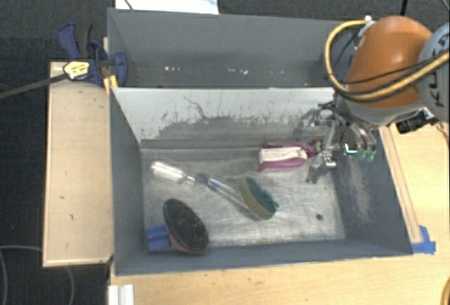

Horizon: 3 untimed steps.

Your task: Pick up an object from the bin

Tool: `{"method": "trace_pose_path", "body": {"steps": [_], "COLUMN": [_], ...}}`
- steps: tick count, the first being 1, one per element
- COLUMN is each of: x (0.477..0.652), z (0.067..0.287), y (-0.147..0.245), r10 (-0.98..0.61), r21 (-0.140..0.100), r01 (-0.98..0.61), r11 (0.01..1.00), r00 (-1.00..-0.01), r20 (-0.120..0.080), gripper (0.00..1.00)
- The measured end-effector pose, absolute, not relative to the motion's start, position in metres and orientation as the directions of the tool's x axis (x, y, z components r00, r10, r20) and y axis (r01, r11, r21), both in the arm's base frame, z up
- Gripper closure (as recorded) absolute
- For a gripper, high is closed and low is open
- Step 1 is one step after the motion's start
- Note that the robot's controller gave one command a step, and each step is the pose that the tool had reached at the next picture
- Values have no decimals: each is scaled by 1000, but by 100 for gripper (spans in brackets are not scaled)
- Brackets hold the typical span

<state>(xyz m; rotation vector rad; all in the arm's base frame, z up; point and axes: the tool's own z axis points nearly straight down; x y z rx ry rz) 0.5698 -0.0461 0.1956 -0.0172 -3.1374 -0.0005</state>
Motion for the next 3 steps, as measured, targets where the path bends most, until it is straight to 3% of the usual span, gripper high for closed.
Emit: {"method": "trace_pose_path", "body": {"steps": [1,3], "x": [588,593], "z": [93,101], "y": [-39,-52], "r10": [3,179], "r21": [-1,2], "r01": [3,179], "r11": [1000,984], "r00": [-1000,-984], "r20": [-10,-9], "gripper": [0,0]}}
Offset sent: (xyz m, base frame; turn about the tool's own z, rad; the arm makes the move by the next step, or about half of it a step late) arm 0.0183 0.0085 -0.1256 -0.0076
